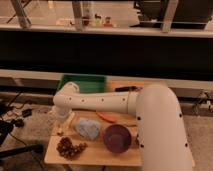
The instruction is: Place banana in paper cup
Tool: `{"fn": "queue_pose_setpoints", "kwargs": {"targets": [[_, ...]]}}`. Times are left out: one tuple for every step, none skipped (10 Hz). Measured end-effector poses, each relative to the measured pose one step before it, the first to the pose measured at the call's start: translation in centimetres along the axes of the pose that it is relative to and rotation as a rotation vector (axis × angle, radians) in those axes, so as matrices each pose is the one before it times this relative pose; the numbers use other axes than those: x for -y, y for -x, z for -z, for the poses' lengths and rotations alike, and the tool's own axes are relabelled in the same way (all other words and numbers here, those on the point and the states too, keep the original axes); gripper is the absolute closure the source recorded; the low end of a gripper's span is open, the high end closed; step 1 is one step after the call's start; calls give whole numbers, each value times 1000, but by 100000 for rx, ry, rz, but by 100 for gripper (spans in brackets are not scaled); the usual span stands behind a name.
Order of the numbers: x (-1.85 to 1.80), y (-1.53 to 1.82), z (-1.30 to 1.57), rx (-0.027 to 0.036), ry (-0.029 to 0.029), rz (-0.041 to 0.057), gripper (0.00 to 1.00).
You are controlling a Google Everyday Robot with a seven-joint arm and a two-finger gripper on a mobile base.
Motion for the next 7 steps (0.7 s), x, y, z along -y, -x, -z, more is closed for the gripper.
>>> {"fn": "queue_pose_setpoints", "kwargs": {"targets": [[10,-351,-205,-479,493,230,20],[62,-394,-199,-838,775,746,20],[21,-317,-136,-795,830,780,20],[49,-484,-228,-1459,1626,1504,20],[73,-189,-28,-1217,1053,1161,20],[19,-152,-173,-1820,2039,2243,20],[25,3,-208,-1029,1873,1738,20]]}}
